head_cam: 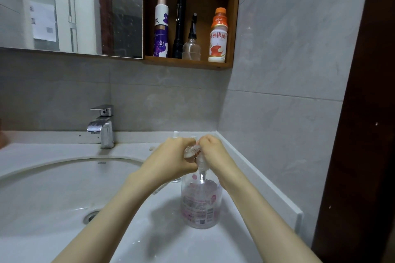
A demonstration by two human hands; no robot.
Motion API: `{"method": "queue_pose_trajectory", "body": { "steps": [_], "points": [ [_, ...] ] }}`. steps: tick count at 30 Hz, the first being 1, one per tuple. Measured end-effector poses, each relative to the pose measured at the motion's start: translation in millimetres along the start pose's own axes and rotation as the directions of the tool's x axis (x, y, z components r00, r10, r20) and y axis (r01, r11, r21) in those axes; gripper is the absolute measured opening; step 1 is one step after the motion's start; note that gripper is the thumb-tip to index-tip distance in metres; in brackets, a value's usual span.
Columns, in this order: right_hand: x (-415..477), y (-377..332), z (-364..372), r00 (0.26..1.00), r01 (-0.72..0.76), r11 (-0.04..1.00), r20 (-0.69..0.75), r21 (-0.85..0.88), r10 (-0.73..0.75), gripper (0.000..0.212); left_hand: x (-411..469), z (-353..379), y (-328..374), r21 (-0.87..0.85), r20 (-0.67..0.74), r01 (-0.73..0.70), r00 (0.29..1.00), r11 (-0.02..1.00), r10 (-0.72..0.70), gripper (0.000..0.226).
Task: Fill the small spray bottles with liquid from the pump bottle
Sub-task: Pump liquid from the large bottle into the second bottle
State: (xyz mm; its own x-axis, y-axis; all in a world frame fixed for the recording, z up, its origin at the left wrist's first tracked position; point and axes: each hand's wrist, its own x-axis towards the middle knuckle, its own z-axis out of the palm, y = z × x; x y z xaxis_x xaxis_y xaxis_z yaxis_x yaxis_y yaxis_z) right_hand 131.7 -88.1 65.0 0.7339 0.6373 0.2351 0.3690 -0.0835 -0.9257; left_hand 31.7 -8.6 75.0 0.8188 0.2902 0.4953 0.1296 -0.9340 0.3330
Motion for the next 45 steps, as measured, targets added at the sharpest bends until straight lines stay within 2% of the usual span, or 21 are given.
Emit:
{"method": "queue_pose_trajectory", "body": {
  "steps": [2, 6, 10, 20, 30, 34, 39, 43, 45],
  "points": [
    [-1.5, -2.1, -1.6, 0.999, -0.036, 0.999, 0.018, 0.021, 0.035, 0.021, 0.2, 0.0, 0.4, -0.019, -0.010, 0.003, 1.000, 1.000, -0.003, 0.014],
    [-3.1, -4.7, -1.8, 0.993, -0.090, 0.995, 0.075, 0.040, 0.087, 0.043, -0.3, -1.7, 0.4, -0.046, -0.024, 0.008, 1.000, 0.999, -0.009, 0.023],
    [-6.2, -5.3, -4.5, 0.991, -0.111, 0.993, 0.083, 0.045, 0.107, 0.047, -0.4, -3.1, 2.1, -0.046, -0.039, -0.011, 0.999, 0.999, 0.009, 0.028],
    [-1.4, -3.9, -5.1, 0.997, -0.063, 0.996, 0.056, 0.068, 0.059, 0.042, 2.8, -3.9, 3.2, -0.037, -0.036, -0.027, 0.999, 0.999, 0.026, 0.025],
    [2.1, -2.5, -8.8, 0.992, -0.061, 0.992, 0.119, 0.111, 0.047, 0.043, 2.5, -2.0, 0.2, -0.042, -0.053, -0.029, 0.998, 0.999, 0.027, 0.021],
    [6.7, -1.3, -6.3, 0.993, -0.074, 0.997, 0.091, 0.013, 0.073, 0.039, 1.8, -0.4, -0.8, -0.011, -0.025, -0.019, 1.000, 1.000, 0.019, 0.020],
    [6.4, -1.6, -8.5, 0.993, -0.067, 0.998, 0.096, 0.006, 0.066, 0.027, 0.6, -0.3, 3.9, -0.012, -0.003, -0.001, 1.000, 1.000, 0.001, 0.025],
    [3.0, 4.3, -12.8, 0.990, -0.080, 0.995, 0.122, 0.053, 0.073, 0.046, -0.6, -0.1, 8.6, -0.034, 0.004, 0.003, 1.000, 0.999, -0.003, 0.020],
    [3.1, 2.9, -13.6, 0.988, -0.070, 0.995, 0.144, 0.075, 0.058, 0.041, -0.1, -3.4, 8.7, -0.024, 0.004, 0.002, 1.000, 1.000, -0.002, 0.022]
  ]
}}
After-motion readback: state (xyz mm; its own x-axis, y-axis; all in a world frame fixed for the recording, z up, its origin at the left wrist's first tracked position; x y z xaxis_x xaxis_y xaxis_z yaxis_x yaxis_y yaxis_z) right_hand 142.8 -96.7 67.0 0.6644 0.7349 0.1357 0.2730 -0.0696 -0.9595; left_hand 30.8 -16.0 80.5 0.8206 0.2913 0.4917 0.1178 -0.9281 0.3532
